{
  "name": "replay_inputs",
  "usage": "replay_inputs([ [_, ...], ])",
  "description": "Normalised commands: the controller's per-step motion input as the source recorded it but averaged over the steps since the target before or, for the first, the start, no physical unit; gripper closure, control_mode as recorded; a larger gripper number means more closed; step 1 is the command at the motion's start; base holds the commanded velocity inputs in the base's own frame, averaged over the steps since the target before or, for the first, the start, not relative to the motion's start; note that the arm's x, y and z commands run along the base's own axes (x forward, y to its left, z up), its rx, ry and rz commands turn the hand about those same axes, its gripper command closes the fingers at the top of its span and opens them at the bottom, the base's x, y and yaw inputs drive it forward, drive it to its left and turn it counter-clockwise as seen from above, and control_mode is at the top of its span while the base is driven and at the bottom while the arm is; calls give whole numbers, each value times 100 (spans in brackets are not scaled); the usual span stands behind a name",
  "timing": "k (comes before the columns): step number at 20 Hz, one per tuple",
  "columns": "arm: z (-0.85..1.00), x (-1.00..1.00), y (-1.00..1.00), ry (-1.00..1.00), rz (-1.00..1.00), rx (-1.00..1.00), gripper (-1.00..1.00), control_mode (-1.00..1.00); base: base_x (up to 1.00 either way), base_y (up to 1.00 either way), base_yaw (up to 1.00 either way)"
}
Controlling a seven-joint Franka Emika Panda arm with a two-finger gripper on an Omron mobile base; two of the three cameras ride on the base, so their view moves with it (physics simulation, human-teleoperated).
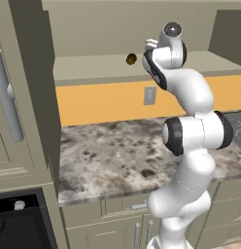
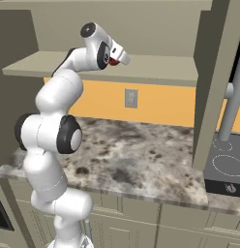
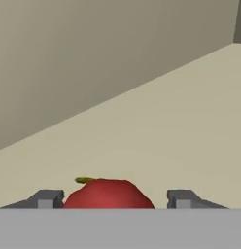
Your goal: Pick the sweet potato, bell pepper from the counter and place them in the cabinet. Then close the cabinet.
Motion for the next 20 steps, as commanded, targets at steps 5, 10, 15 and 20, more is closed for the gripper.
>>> replay_inputs([
  [5, -27, -80, 0, -16, 0, 0, -100, -100, 0, 0, 0],
  [10, -12, -99, 1, -23, 0, -2, -100, -100, 0, 0, 0],
  [15, 0, -100, 9, -27, 1, -1, -100, -100, 0, 0, 0],
  [20, 0, -100, 25, -27, 3, -3, -100, -100, 0, 0, 0],
])
